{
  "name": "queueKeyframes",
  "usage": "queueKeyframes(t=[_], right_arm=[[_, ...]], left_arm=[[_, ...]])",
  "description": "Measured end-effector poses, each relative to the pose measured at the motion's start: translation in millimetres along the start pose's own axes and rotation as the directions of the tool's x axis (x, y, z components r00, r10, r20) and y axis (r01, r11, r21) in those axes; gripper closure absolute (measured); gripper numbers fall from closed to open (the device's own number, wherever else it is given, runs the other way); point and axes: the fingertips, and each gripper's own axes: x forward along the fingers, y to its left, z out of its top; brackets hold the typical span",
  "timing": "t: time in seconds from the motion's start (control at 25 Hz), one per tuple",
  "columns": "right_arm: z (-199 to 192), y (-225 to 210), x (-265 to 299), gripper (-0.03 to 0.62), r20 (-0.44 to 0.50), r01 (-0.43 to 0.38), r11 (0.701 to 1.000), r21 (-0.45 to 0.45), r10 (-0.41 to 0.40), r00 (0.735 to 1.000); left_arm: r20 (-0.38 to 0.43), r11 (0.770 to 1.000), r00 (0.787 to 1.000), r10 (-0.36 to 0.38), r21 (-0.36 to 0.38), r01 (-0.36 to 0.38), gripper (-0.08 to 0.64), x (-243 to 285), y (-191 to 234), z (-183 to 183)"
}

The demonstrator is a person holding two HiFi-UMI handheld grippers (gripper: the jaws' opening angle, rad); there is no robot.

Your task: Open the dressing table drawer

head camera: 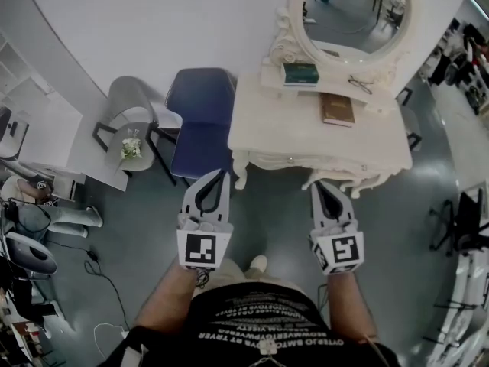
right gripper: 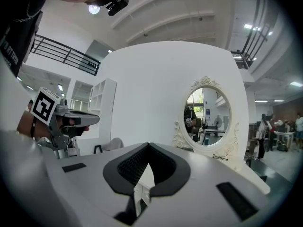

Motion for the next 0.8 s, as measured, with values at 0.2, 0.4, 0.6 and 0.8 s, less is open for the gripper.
queueKeyframes(t=[0.2,0.4,0.6,0.8], right_arm=[[-5.4,-3.2,-0.4,0.589,0.004,-0.003,1.000,0.014,0.003,1.000],[-6.7,-11.0,1.6,0.589,-0.002,0.017,1.000,0.008,-0.017,1.000],[-10.9,-19.2,12.3,0.589,-0.011,0.033,0.999,-0.012,-0.033,0.999],[-6.1,-20.3,32.1,0.589,-0.003,0.026,1.000,-0.008,-0.026,1.000]], left_arm=[[-0.014,1.000,1.000,0.017,0.005,-0.017,0.555,-0.5,1.1,-2.9],[-0.006,1.000,1.000,0.006,0.020,-0.006,0.555,3.8,0.6,1.4],[0.005,1.000,1.000,-0.007,0.028,0.007,0.555,16.0,3.4,-1.0],[-0.017,1.000,1.000,-0.021,0.014,0.021,0.555,34.2,9.5,-10.6]])
